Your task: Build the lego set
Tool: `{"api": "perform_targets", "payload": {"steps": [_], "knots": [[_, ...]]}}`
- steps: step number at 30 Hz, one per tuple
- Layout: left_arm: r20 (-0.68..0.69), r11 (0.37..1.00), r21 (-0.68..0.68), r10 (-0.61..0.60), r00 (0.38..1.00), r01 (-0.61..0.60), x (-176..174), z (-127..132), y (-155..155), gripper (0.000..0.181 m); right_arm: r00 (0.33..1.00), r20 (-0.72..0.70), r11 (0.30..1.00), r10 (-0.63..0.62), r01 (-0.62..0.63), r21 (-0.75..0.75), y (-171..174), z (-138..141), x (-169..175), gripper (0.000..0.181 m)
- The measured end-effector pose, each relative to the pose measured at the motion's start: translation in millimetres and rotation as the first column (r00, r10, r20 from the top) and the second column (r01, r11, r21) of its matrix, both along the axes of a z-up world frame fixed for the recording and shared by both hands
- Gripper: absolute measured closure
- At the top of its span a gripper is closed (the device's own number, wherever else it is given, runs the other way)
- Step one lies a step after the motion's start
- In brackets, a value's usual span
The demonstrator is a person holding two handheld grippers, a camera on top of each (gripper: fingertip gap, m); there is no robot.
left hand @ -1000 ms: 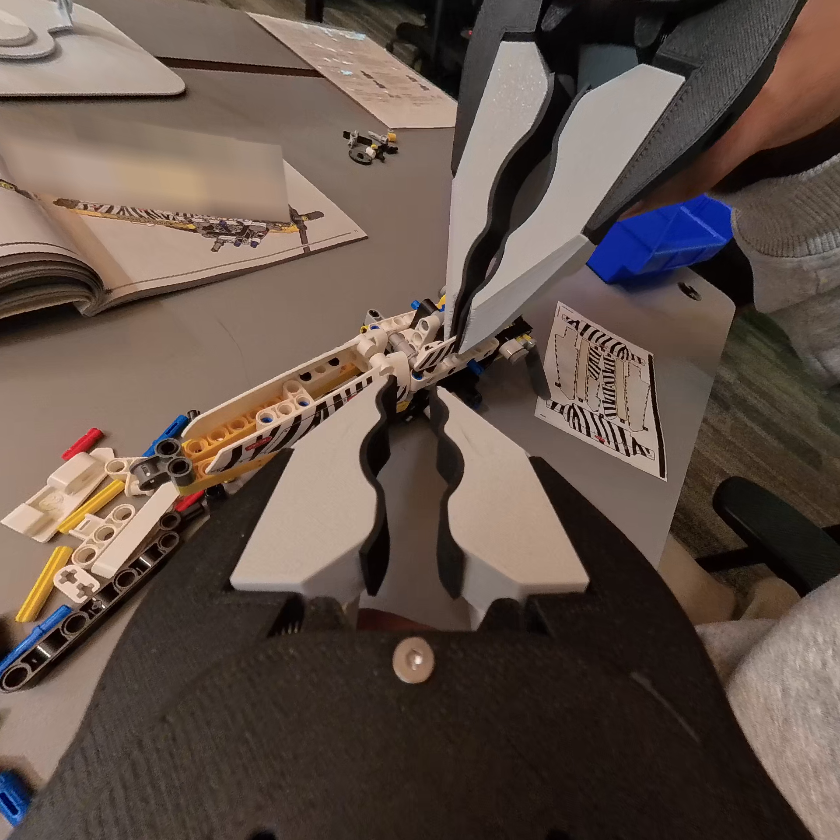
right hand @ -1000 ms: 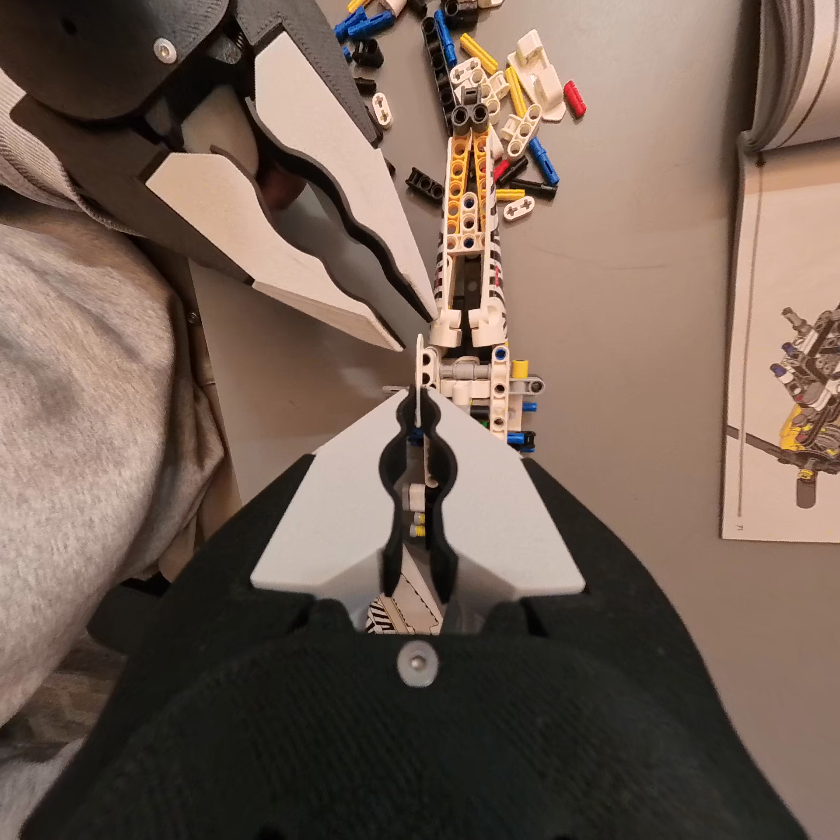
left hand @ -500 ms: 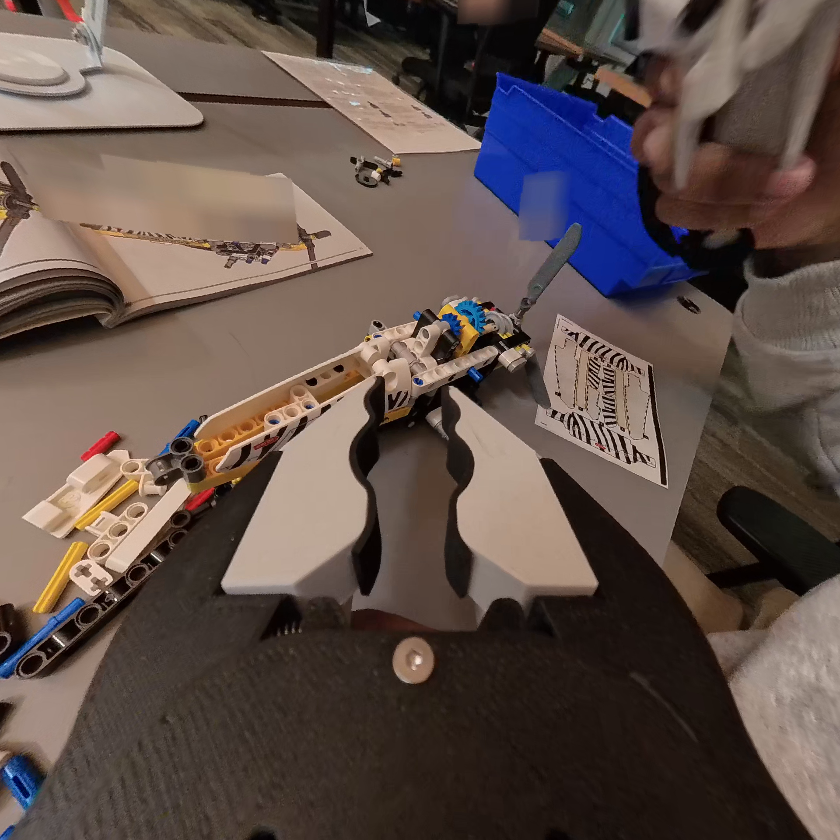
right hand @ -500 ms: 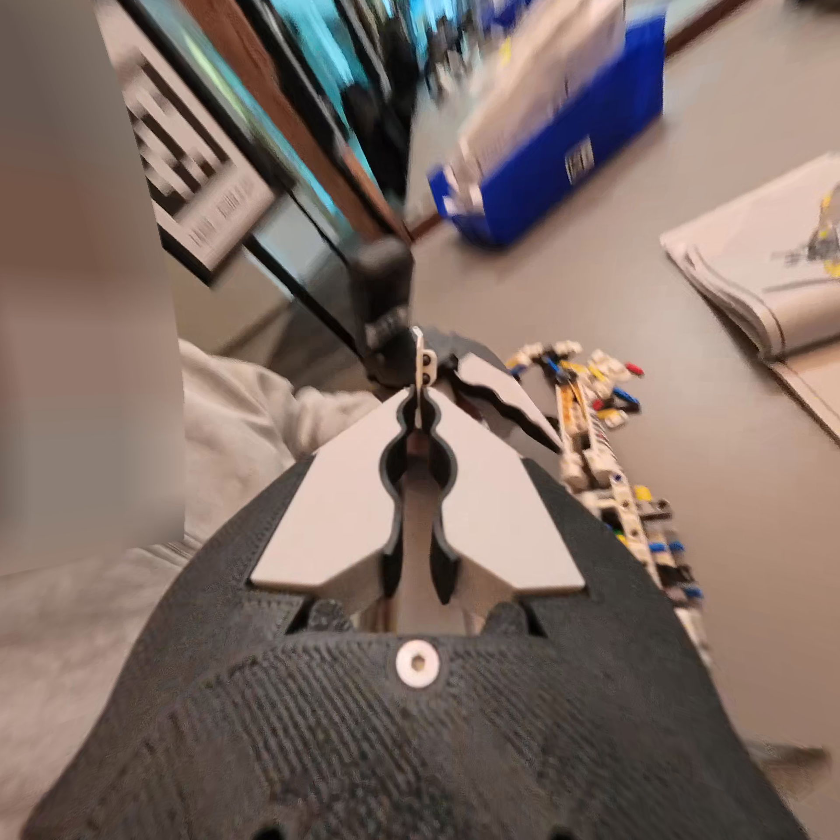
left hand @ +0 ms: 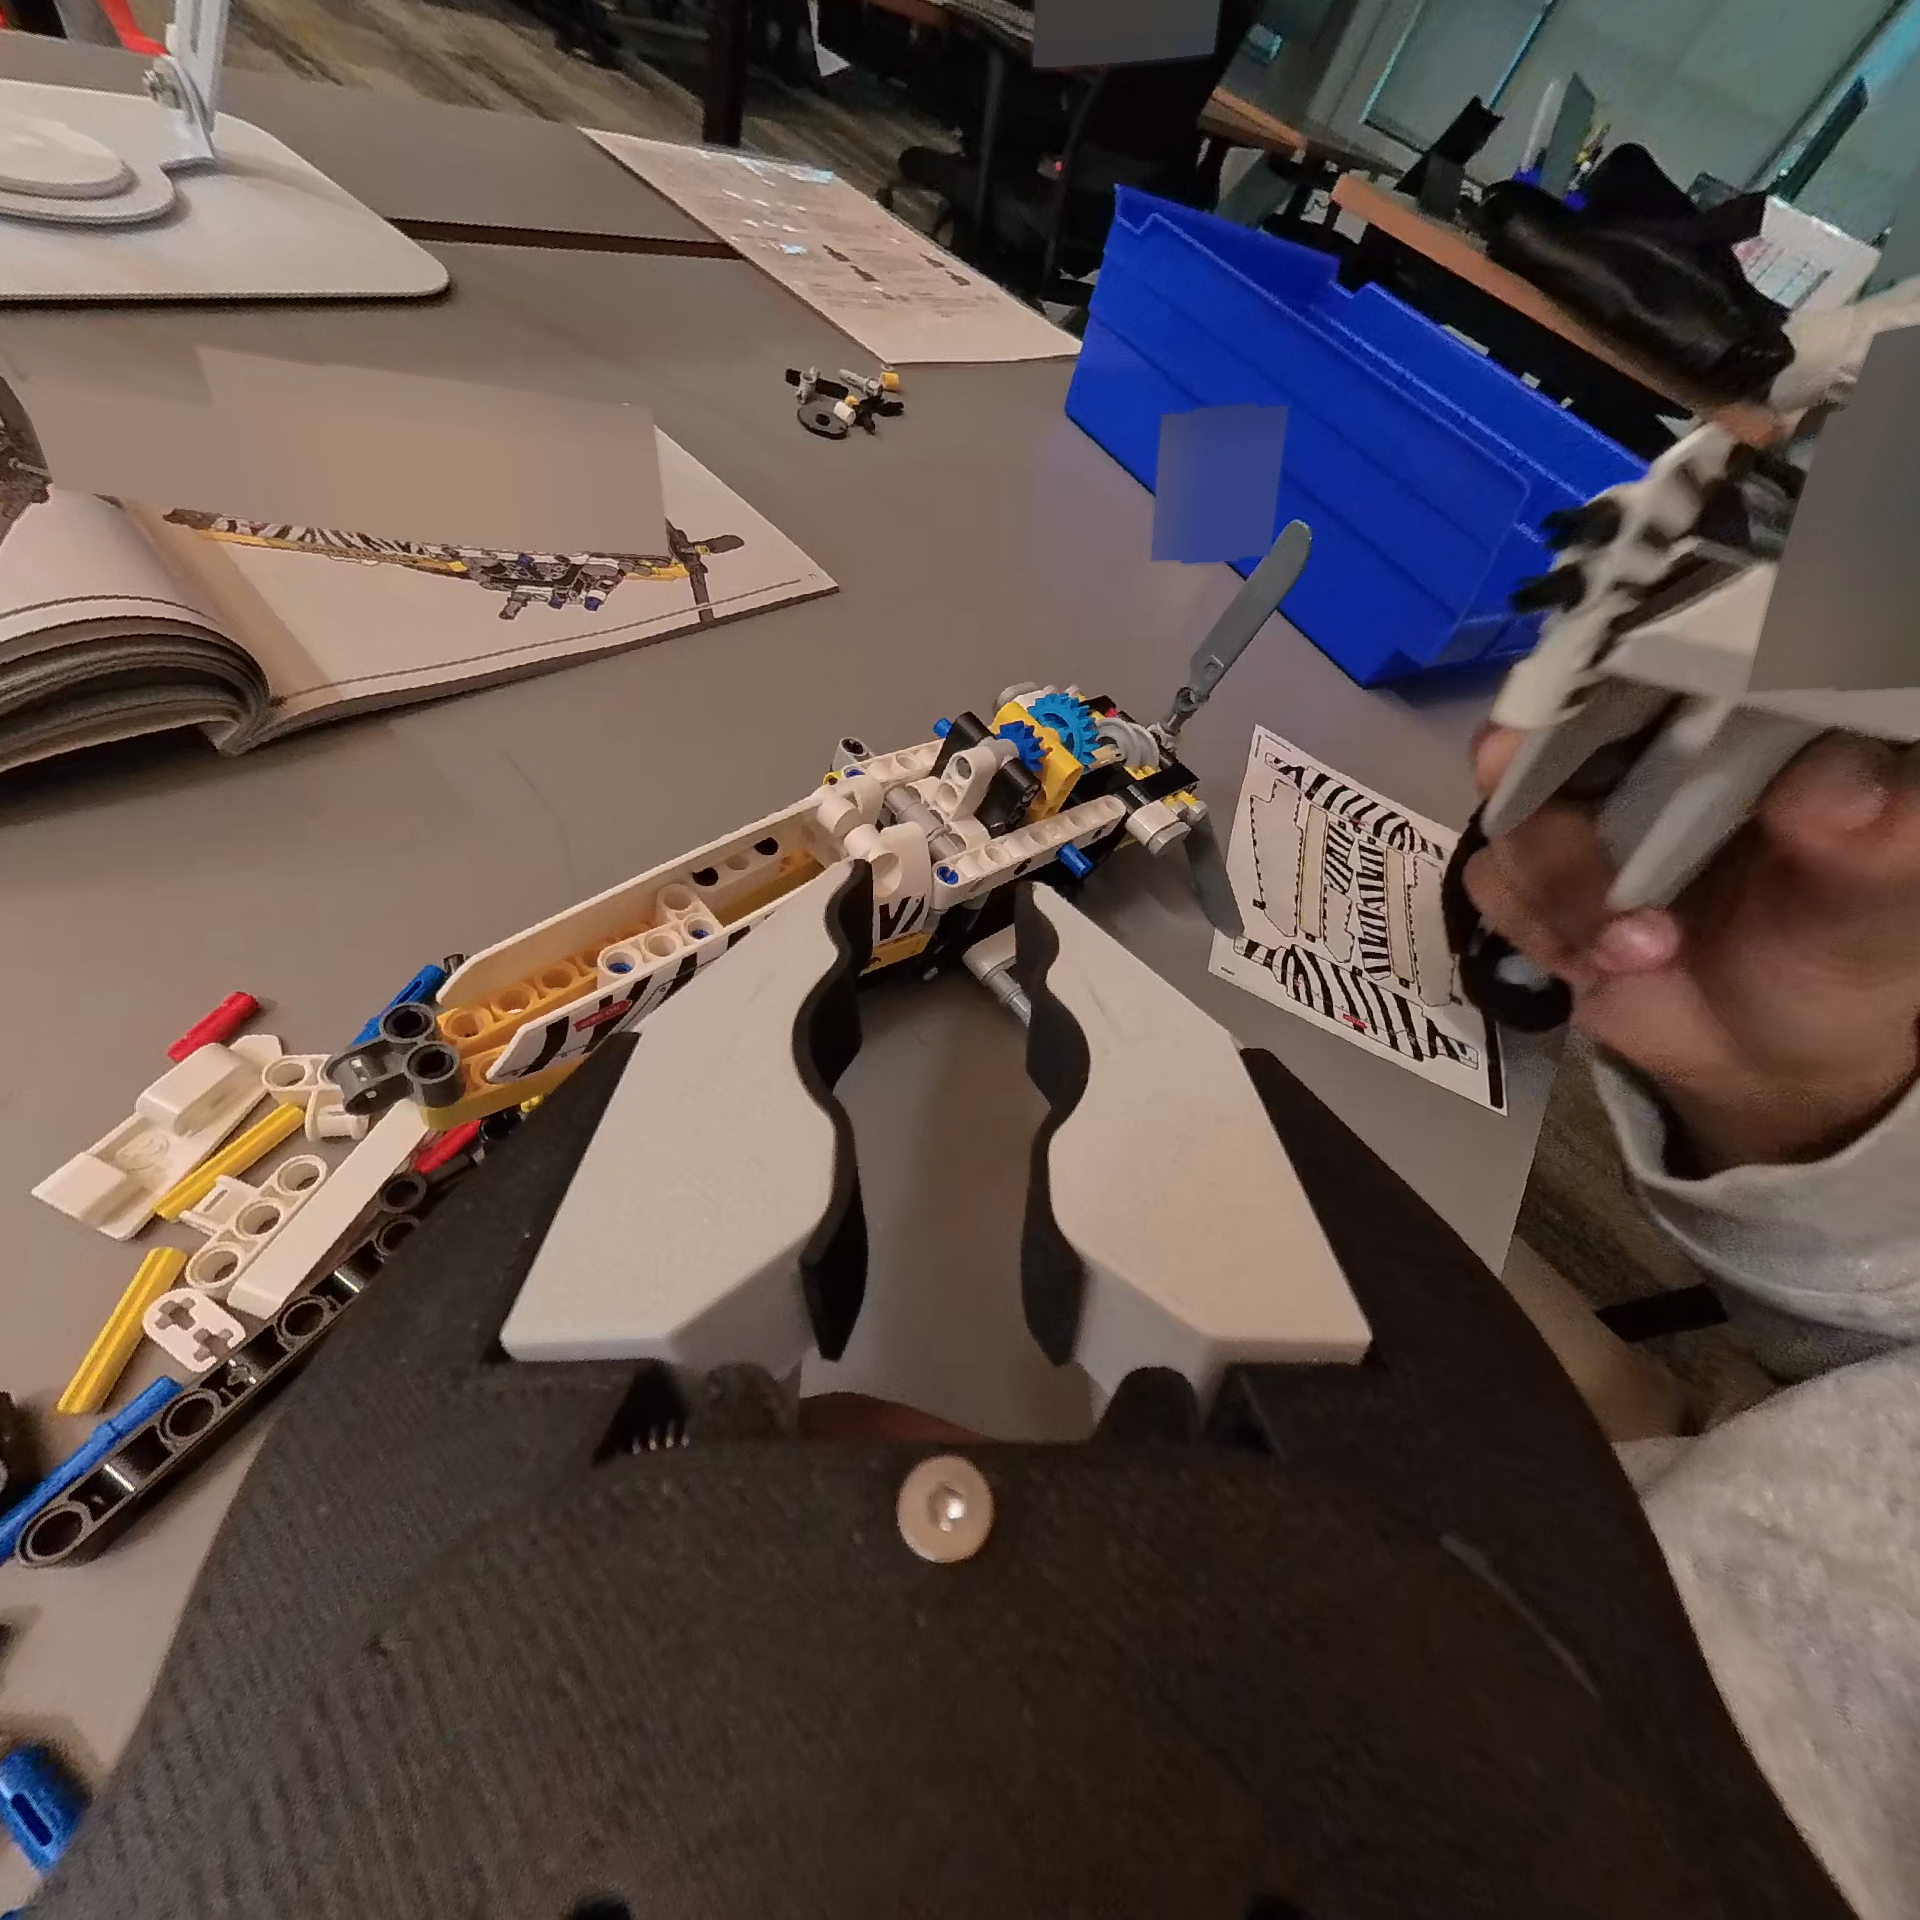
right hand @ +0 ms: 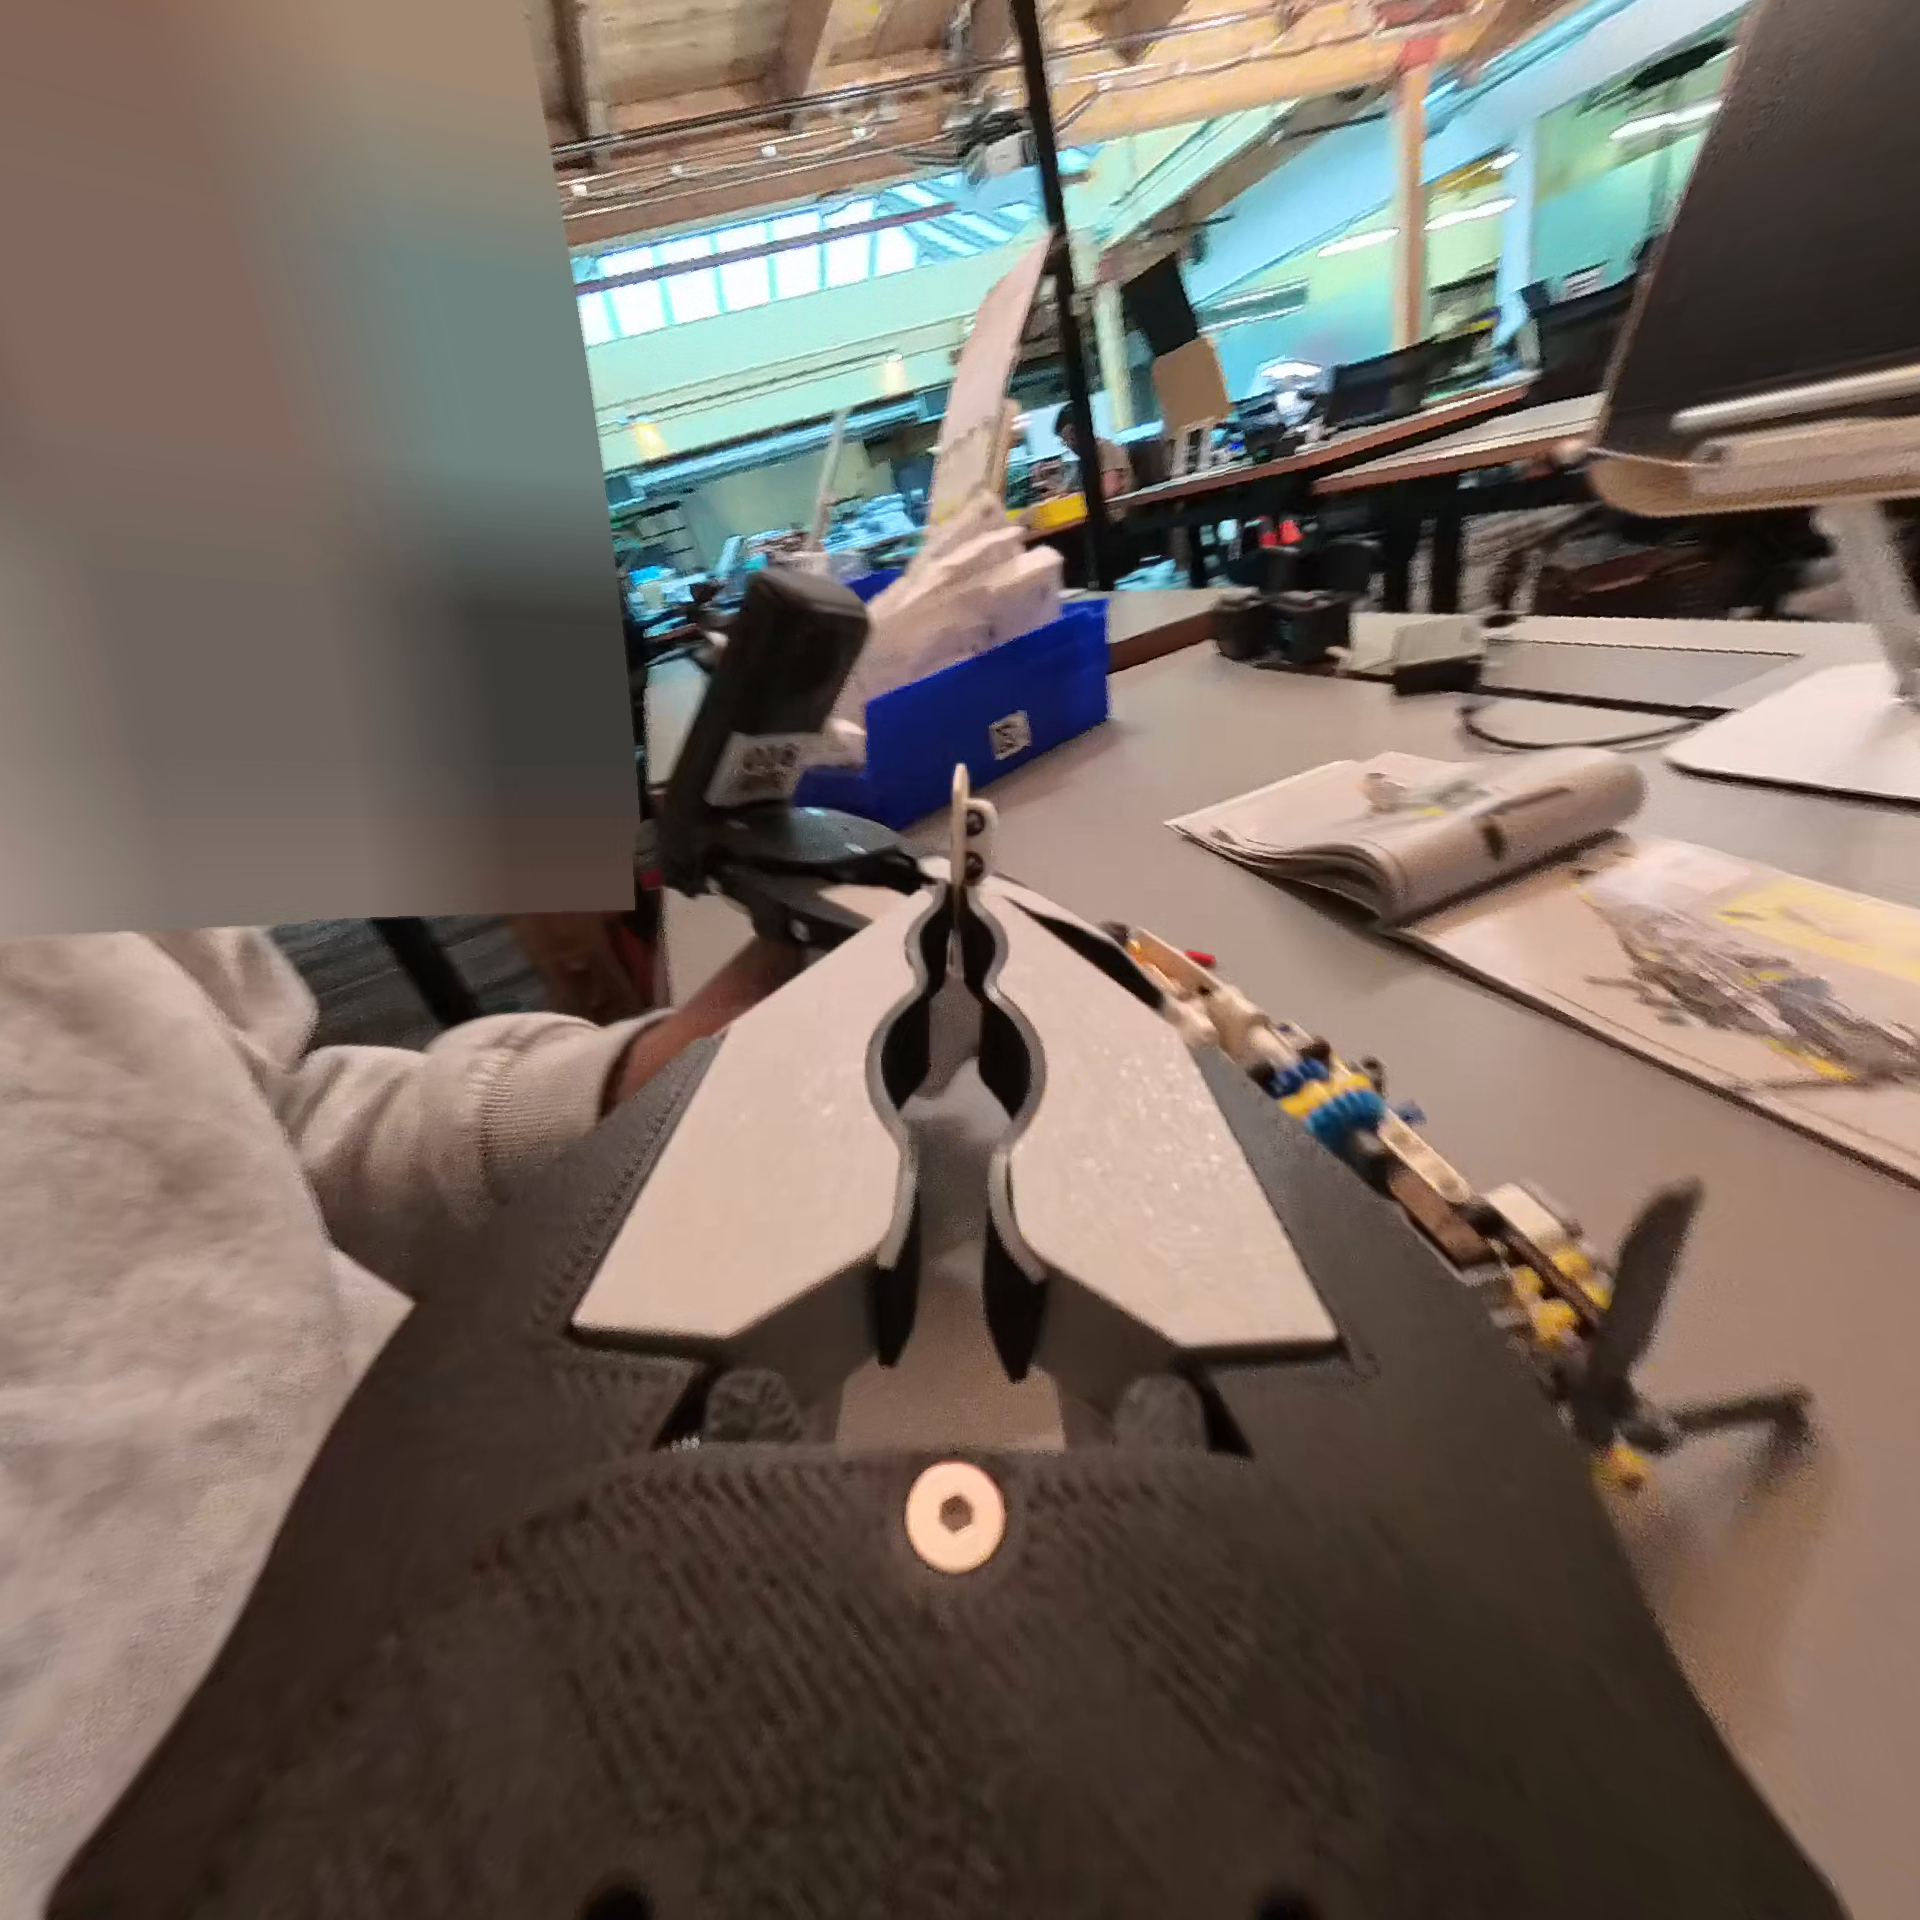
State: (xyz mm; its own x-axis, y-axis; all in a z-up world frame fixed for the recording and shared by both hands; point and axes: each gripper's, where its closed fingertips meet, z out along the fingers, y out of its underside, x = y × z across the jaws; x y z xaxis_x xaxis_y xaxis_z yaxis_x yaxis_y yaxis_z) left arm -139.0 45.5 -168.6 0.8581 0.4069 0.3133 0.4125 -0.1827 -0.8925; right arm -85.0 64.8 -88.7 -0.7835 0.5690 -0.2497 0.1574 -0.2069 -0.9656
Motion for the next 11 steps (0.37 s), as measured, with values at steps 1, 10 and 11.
{"api": "perform_targets", "payload": {"steps": [1,10,11], "knots": [[-0.001,1.000,0.000,-0.001,1.000,0.001,0.1,0.0,0.1,0.156,0.999,-0.008,0.999,-0.037,0.037,0.002,4.4,-6.8,-0.9,0.181],[0.006,1.000,0.007,-0.014,1.000,0.014,2.1,0.3,1.8,0.155,0.970,-0.185,0.962,-0.158,0.193,0.195,6.5,-27.8,-0.9,0.181],[0.010,1.000,0.010,-0.016,1.000,0.015,2.1,0.3,1.7,0.155,0.973,-0.180,0.959,-0.145,0.183,0.216,3.3,-30.4,-0.8,0.181]]}}
